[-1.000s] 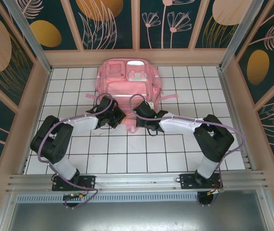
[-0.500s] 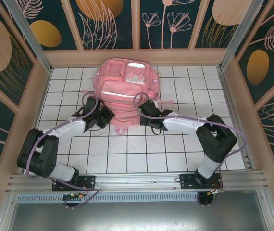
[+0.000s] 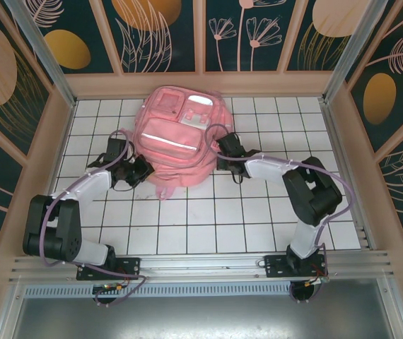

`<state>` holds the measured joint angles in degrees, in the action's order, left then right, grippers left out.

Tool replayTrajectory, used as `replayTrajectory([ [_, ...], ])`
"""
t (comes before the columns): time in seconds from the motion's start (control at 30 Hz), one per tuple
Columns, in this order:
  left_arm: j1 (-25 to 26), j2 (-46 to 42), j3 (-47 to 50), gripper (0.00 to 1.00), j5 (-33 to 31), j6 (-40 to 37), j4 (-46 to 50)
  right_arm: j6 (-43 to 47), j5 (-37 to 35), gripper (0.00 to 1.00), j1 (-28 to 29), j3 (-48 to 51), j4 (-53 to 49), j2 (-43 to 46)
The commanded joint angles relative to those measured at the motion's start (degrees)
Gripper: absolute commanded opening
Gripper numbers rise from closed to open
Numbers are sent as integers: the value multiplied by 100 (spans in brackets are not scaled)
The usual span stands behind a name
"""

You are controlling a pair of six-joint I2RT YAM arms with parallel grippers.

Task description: Pack the student bag

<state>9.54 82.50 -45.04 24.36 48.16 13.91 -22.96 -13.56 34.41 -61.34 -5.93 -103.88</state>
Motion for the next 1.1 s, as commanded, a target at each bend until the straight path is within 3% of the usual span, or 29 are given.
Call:
replayTrajectory([
  [0.0, -246, -228, -164, 0, -204, -678, 573, 209, -475, 0, -476, -355, 103, -214],
  [0.4, -269, -287, -140, 0, 135, -889, 640, 200, -256, 0, -1045, -1542, -385, -1304],
  [0.63, -227, -452, 67, 0, 760, -605, 279, -12, -6, 0, -999, -1372, -356, -1002],
  [0.7, -107, -578, 166, 0, 798, -506, 219, -91, 3, 11, -1006, -1226, -359, -774],
  [0.8, 223, -729, 324, 0, 746, -318, 133, -189, -23, 38, -1002, -979, -387, -343],
  [0.87, 452, -787, 413, 1, 656, -180, 52, -230, -46, 45, -1005, -811, -396, -29],
  [0.97, 610, -860, 443, 34, 515, -36, 2, -270, -107, 55, -1006, -621, -498, 472],
  [1.07, 609, -1039, 168, 60, 51, -155, 269, -280, -211, 65, -1005, -361, -540, 1084],
])
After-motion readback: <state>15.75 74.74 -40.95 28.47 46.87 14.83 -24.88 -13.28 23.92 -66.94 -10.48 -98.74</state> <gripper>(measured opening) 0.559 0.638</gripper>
